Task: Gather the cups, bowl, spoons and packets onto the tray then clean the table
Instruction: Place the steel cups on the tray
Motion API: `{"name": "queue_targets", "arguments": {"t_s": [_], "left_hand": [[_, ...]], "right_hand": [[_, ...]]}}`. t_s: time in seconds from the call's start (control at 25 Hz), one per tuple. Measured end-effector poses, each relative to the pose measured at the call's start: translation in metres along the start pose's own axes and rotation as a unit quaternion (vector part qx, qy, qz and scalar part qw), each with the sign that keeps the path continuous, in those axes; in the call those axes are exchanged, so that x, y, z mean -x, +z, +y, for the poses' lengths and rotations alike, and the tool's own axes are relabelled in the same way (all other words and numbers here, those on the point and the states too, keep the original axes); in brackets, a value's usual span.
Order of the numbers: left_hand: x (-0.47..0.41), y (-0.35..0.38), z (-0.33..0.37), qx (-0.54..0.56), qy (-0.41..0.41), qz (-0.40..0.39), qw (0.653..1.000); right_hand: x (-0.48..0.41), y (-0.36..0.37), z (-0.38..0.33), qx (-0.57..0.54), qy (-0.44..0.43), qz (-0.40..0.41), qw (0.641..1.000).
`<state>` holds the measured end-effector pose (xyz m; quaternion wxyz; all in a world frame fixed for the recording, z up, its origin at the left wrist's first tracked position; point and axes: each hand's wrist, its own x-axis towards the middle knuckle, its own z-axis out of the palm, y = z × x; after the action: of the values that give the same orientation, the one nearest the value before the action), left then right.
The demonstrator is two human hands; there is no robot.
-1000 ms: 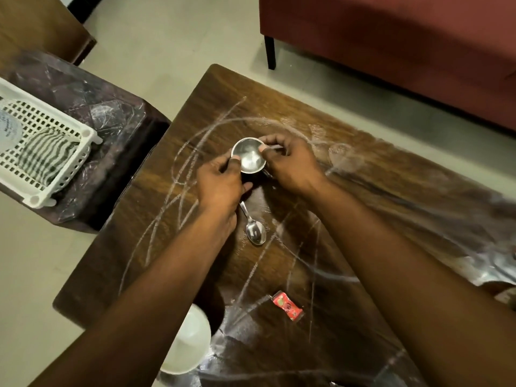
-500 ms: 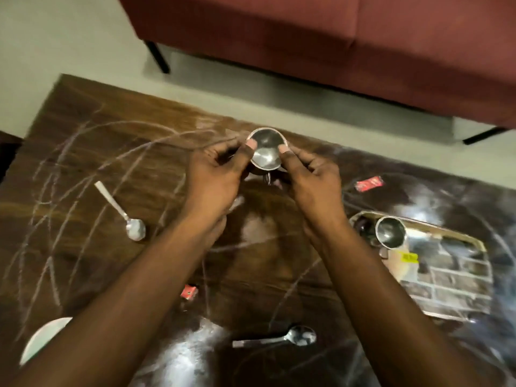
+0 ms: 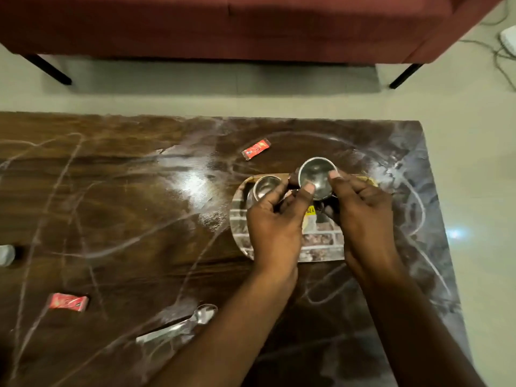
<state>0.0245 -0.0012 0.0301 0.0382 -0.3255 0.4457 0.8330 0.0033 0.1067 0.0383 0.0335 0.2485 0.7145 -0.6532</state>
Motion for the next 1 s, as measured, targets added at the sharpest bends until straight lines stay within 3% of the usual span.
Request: {"name": "queue_targets", "arguments": {"t_s": [0.4,1.0], "left_hand": [[-0.007,0.026,-0.082,0.015,-0.072,0.154,0.985],[-0.035,0.015,-0.094,0.005,-0.076,0.203,0.976]], "right_hand": [[-0.031,-0.02,0.066,0.049,0.047,0.031,0.997],[-0.039,-0.001,0.076,0.099,0.035,0.046,0.993]]}}
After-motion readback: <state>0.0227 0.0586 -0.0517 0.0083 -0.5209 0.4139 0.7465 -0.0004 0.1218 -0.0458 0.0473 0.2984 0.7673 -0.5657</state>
